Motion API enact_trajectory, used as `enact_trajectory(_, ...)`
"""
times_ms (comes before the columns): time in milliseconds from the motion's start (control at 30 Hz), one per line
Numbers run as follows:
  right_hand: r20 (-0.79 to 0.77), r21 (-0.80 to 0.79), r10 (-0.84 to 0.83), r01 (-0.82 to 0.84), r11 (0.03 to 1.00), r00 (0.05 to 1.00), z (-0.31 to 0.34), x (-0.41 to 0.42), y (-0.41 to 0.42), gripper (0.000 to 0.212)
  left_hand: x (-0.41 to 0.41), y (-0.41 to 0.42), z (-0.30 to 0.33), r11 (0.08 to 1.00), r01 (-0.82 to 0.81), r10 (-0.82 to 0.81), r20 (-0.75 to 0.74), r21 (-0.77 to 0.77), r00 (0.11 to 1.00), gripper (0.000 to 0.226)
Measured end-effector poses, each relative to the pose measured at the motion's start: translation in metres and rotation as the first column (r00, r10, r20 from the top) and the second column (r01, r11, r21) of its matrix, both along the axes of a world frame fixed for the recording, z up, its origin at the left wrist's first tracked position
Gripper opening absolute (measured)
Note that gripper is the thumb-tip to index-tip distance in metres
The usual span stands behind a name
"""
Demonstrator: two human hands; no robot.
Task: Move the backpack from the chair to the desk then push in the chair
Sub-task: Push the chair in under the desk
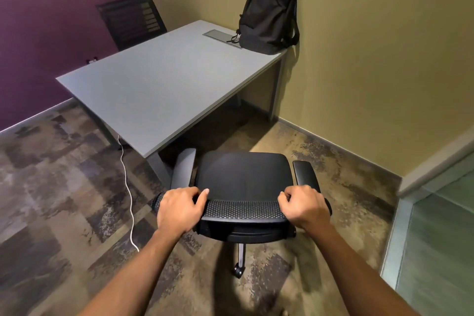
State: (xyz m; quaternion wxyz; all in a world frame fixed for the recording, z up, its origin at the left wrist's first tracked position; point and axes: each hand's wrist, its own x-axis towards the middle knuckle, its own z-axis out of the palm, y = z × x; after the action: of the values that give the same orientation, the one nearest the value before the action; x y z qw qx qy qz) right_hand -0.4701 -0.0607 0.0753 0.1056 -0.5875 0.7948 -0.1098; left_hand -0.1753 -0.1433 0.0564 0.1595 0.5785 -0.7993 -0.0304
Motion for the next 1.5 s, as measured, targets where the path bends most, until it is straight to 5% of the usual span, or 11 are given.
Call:
enact_trajectory(400,-0.043,-0.053,0.153,-0.155,0.986,0.987,0.0,-0.079,-0.099,0.04,-0.075,-0.046,0.001,0.981,-0.192,0.193,0.034,-0.029,0.981,0.039)
enact_trajectory(1133,-0.082,-0.146,0.206,-0.216,0.965,0.975,-0.01,-0.163,-0.33,0.039,-0.171,-0.202,0.009,0.913,-0.402,0.401,0.033,0.068,0.916,0.041)
enact_trajectory(1500,-0.074,-0.138,0.533,-0.538,0.832,0.843,-0.006,-0.198,-0.441,0.044,-0.201,-0.29,0.015,0.879,-0.461,0.454,0.083,0.122,0.887,0.038)
